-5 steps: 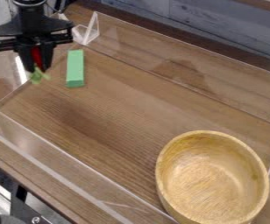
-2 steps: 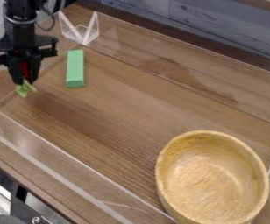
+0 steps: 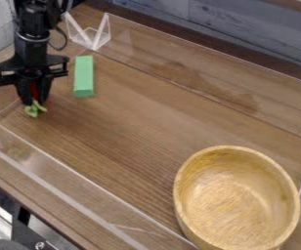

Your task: Move the red object to the left side of the table

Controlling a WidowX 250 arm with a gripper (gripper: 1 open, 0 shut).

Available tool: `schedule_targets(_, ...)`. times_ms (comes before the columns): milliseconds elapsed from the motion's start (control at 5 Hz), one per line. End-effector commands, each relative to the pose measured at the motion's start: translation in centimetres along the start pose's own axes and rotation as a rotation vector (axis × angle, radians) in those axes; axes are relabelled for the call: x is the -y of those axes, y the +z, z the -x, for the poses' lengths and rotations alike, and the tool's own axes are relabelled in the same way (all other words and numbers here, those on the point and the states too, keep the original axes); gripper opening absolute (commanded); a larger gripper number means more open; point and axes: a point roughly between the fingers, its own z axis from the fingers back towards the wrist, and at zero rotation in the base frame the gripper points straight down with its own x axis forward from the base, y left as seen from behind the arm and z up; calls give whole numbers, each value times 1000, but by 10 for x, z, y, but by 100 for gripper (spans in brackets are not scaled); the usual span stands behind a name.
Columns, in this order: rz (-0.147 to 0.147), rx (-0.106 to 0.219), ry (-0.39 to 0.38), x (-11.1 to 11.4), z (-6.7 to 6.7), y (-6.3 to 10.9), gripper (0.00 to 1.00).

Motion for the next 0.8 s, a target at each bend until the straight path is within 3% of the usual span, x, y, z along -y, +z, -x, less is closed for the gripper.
schedule_targets(0, 6, -4, 40, -3, -7, 2, 0)
schedule_targets(200, -7, -49, 55, -5, -5, -5, 0)
schedule_targets(600, -42, -165, 209, -14, 0, -5, 0)
